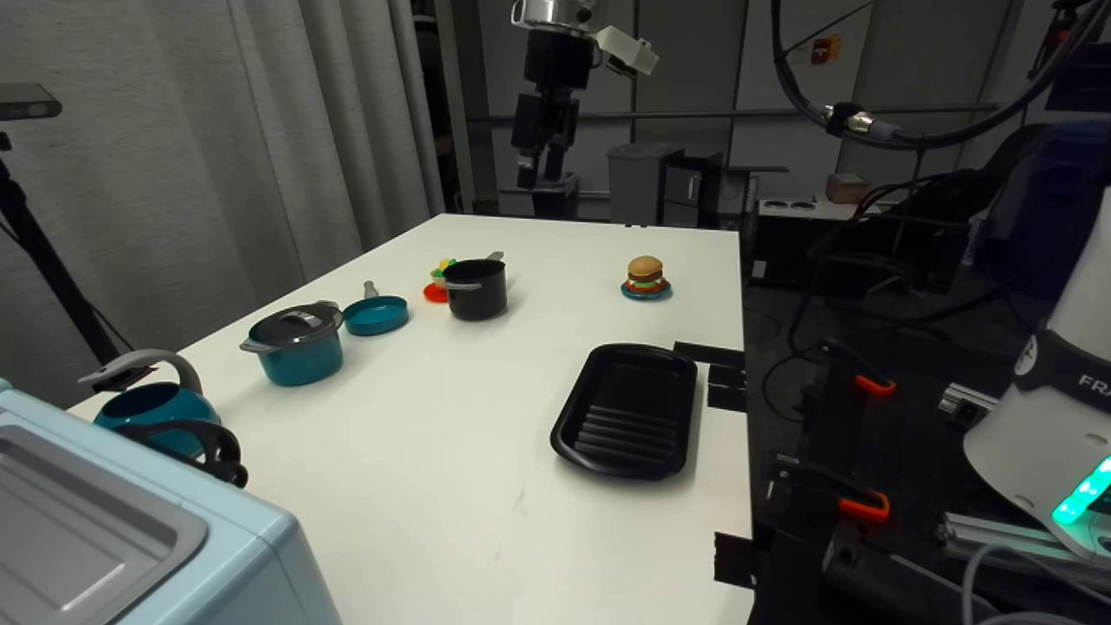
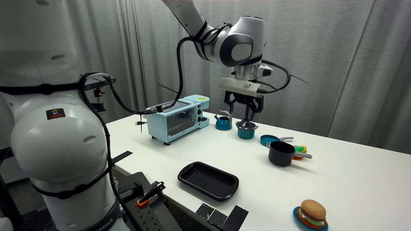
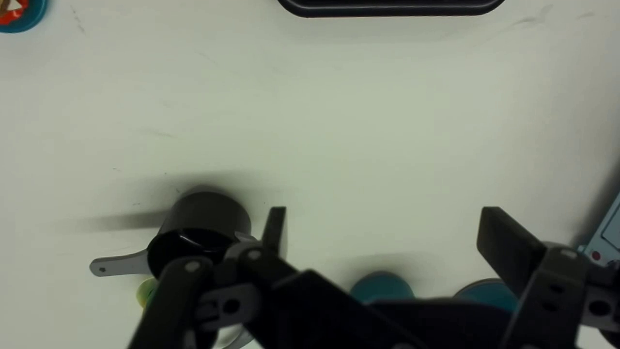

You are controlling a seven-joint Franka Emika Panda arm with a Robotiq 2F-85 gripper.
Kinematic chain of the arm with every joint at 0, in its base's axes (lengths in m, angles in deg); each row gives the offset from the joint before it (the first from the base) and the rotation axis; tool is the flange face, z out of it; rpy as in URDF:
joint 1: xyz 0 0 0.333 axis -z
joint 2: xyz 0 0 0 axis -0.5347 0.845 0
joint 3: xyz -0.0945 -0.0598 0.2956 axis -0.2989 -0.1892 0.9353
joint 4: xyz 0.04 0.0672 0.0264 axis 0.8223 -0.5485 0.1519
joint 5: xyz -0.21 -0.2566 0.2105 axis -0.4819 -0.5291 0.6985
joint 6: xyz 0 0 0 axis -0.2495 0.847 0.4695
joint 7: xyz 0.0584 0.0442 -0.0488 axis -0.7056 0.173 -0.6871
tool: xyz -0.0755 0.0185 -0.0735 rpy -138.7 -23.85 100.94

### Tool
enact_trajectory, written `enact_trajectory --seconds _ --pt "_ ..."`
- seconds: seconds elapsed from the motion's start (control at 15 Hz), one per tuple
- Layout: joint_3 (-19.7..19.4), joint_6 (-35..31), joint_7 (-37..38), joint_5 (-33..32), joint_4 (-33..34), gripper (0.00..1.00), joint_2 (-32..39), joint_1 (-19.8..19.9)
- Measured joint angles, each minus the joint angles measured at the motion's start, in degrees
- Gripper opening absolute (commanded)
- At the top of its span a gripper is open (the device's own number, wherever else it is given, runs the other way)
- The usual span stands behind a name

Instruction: Take lid from the blue pot and put it on the table

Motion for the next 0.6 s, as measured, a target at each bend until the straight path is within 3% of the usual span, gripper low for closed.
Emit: enact_trajectory --seconds 0.27,0.6 --pt "0.5 -0.2 0.3 0.0 -0.2 1.0 0.2 0.1" --pt "4.3 -7.6 3.9 0.0 -1.0 1.0 4.2 -0.1"
